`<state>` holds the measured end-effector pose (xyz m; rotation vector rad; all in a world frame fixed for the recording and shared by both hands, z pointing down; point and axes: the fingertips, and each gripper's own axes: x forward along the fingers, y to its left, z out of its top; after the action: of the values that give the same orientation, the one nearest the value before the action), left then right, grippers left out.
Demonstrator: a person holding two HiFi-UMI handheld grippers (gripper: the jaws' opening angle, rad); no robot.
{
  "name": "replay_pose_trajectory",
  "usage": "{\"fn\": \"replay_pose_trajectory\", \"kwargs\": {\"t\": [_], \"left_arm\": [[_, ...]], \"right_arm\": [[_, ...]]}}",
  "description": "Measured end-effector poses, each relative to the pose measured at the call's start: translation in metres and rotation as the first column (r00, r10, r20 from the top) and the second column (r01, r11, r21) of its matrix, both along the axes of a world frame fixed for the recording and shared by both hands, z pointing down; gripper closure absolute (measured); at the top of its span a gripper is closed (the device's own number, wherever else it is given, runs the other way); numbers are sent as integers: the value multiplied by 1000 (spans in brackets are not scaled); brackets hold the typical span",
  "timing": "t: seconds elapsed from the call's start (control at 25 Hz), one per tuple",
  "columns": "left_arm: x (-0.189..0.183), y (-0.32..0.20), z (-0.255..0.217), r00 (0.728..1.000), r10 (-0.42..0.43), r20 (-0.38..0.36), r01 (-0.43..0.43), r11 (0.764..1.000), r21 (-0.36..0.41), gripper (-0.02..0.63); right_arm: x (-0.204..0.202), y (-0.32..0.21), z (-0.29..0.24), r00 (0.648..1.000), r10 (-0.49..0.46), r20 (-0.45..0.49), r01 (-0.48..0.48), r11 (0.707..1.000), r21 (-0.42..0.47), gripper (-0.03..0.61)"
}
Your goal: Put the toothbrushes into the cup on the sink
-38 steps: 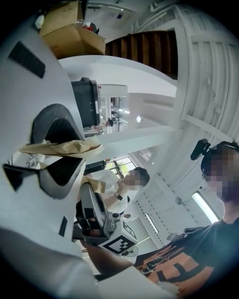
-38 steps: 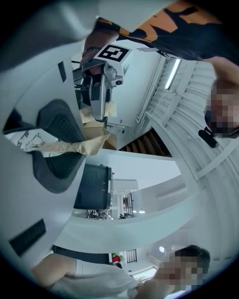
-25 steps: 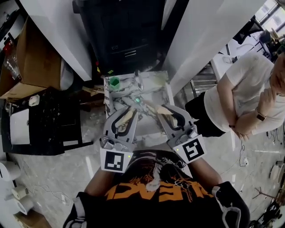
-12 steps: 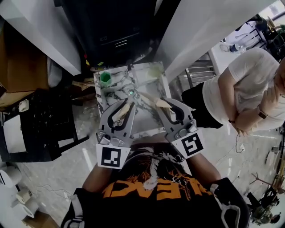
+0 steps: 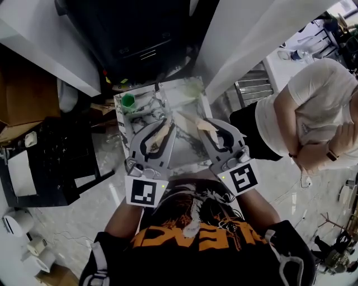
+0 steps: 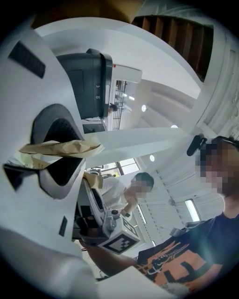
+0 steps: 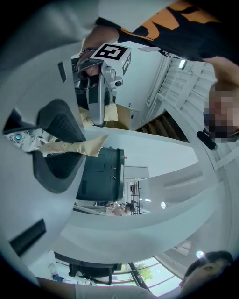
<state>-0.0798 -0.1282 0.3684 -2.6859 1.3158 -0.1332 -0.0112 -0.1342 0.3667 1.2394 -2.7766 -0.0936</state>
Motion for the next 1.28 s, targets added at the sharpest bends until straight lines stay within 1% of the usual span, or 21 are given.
{"fn": "replay_pose_trajectory", "kwargs": {"t": [0.12, 0.44, 0.56, 0.68, 0.88, 1.04, 1.28], "left_arm": [[16, -10, -2, 999, 34, 22, -35, 999, 24, 525], [44, -53, 11, 998, 57, 16, -58, 998, 31, 525], [49, -72, 24, 998, 52, 47, -52, 998, 18, 525], [55, -89, 35, 998, 42, 53, -43, 999, 20, 525], [64, -108, 60, 991, 77, 108, -79, 997, 20, 525], [69, -120, 77, 994, 60, 96, -60, 998, 0, 525], [85, -131, 105, 991, 50, 121, -46, 998, -39, 525]], "right_arm": [[15, -11, 2, 1000, 22, 4, -22, 1000, 2, 500], [48, -53, 12, 998, 64, 12, -65, 998, 22, 500], [56, -71, 21, 997, 71, 4, -71, 997, 18, 500], [63, -88, 35, 997, 70, -16, -70, 998, 5, 500], [66, -116, 63, 997, 51, -59, -51, 999, -3, 500], [65, -134, 98, 994, 41, -104, -46, 998, -51, 500], [68, -154, 144, 991, 35, -127, -52, 989, -135, 500]]}}
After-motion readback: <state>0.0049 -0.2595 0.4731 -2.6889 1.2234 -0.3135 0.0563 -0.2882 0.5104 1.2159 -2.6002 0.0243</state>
